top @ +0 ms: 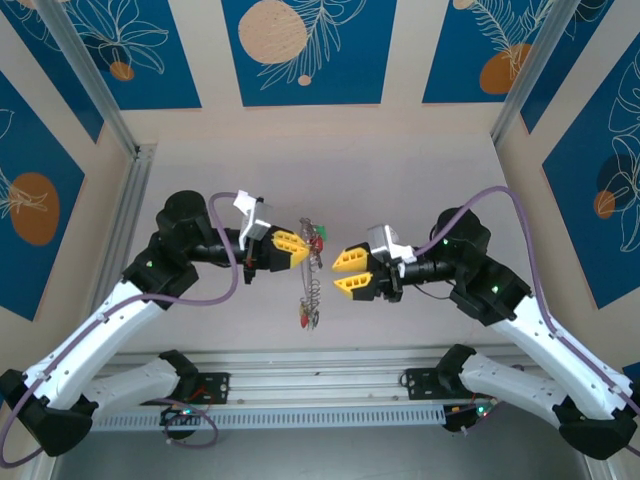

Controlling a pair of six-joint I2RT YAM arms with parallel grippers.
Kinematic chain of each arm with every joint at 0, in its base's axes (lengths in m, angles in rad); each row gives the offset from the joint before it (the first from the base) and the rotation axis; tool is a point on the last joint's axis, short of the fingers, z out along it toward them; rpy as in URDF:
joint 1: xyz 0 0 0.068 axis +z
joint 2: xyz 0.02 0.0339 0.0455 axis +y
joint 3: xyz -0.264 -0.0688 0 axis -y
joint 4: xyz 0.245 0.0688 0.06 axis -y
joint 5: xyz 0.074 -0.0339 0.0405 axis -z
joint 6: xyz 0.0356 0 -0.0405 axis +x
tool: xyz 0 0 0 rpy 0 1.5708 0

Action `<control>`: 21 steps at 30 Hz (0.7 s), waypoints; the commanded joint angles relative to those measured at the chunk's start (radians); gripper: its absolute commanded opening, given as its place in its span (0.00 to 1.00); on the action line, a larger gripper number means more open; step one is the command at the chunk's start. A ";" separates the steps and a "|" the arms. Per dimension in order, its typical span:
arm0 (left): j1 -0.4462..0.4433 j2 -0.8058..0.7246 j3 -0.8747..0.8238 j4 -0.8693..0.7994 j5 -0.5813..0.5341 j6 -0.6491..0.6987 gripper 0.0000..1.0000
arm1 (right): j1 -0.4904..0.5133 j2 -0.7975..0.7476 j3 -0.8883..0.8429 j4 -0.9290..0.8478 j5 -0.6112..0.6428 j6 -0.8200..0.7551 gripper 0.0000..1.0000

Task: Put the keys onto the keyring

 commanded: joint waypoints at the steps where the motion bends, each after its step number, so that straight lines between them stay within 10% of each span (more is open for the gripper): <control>1: -0.010 -0.038 -0.009 0.086 0.037 0.002 0.00 | 0.021 0.026 0.009 -0.004 0.062 -0.025 0.26; 21: -0.010 -0.079 -0.038 0.053 0.026 0.028 0.00 | 0.025 0.121 0.075 0.100 0.007 0.011 0.20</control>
